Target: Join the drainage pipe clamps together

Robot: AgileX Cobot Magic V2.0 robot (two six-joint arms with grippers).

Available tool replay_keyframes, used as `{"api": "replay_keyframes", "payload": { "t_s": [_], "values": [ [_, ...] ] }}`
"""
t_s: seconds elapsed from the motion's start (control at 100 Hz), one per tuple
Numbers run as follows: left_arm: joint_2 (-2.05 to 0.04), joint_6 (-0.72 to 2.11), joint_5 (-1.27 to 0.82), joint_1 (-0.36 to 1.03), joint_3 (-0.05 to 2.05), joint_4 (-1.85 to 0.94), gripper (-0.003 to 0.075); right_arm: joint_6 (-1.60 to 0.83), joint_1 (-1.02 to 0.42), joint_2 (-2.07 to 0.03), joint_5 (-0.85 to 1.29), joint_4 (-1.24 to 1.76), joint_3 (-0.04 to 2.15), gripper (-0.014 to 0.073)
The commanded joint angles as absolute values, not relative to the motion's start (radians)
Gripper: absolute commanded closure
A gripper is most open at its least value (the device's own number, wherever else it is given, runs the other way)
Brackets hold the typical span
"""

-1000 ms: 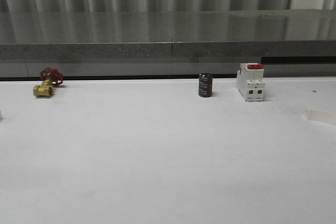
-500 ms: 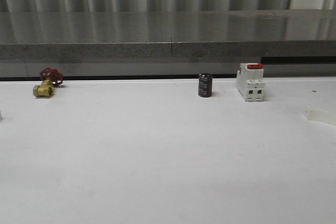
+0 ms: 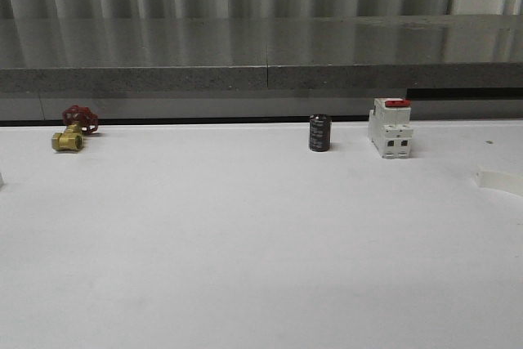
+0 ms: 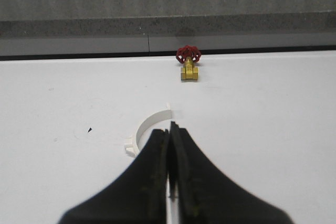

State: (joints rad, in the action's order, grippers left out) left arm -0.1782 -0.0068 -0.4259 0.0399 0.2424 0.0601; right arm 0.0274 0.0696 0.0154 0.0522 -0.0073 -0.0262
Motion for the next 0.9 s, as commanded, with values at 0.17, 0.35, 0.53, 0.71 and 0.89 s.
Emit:
{"api": "replay_keyframes", "payload": {
  "t_s": [0.17,0.35,0.53,0.71,0.89],
  "values": [
    [-0.479,-0.019,-0.414,0.043,0.397,0.072,0.0738,0.029,0.073,0.029,-0.034,-0.010,-0.010,0.0660],
    [-0.712,-0.019,-0.456,0.043,0.495,0.072,0.0500,0.029,0.073,0.029,-0.034,-0.010,-0.010,0.0660],
    [-0.916,-0.026,-0.461,0.019,0.606,0.069,0.0272,0.029,0.073,0.029,-0.034,-0.010,-0.010,0.0660],
    [-1.145,-0.047,-0.601,-0.056,0.766,0.068,0.0281,0.029,0.073,0.029,-0.034,-0.010,-0.010,0.0660],
    [-1.373,-0.047,-0.708,-0.098,0.916,0.068,0.0281,0.029,0.073,0.029,-0.034,-0.010,-0.010,0.0660]
  ]
}}
